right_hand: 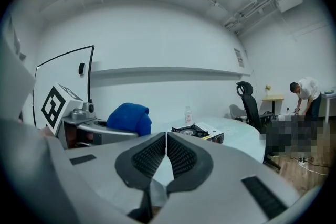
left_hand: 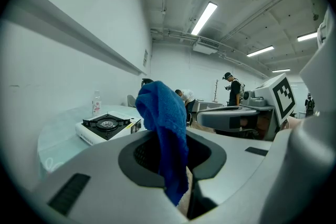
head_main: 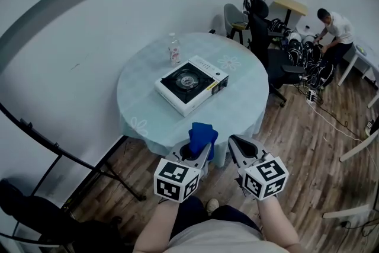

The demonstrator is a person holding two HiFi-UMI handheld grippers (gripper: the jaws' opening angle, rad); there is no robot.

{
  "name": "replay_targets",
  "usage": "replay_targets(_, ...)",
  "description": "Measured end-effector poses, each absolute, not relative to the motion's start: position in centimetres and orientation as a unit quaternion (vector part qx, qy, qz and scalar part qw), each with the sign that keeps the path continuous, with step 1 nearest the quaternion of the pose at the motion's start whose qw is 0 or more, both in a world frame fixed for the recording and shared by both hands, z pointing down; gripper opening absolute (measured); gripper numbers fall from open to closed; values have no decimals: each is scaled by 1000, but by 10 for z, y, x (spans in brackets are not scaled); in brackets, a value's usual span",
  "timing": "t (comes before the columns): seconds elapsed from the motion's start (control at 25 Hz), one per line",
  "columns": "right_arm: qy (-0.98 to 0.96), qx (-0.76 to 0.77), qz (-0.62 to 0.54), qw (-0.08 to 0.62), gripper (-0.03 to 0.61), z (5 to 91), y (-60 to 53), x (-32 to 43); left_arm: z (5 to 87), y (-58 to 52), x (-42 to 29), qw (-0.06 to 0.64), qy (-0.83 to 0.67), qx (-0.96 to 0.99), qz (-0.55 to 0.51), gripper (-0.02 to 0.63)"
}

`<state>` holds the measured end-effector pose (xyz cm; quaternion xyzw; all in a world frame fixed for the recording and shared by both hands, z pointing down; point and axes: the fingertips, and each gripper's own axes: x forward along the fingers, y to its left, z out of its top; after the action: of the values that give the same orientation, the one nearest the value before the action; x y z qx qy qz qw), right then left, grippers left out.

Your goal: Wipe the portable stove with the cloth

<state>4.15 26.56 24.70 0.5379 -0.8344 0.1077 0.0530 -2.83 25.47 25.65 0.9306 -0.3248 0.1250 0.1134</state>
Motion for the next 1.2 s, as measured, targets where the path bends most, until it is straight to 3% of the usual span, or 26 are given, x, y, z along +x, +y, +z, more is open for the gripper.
replay_targets(0.68,-823,551,121,67,25,261,197,75,263,186,9,139,-309,935,106,91)
replay_targets(1.2,-819,556,129,63,25,267,64,89,262,52,19,149,-310,934,102,91)
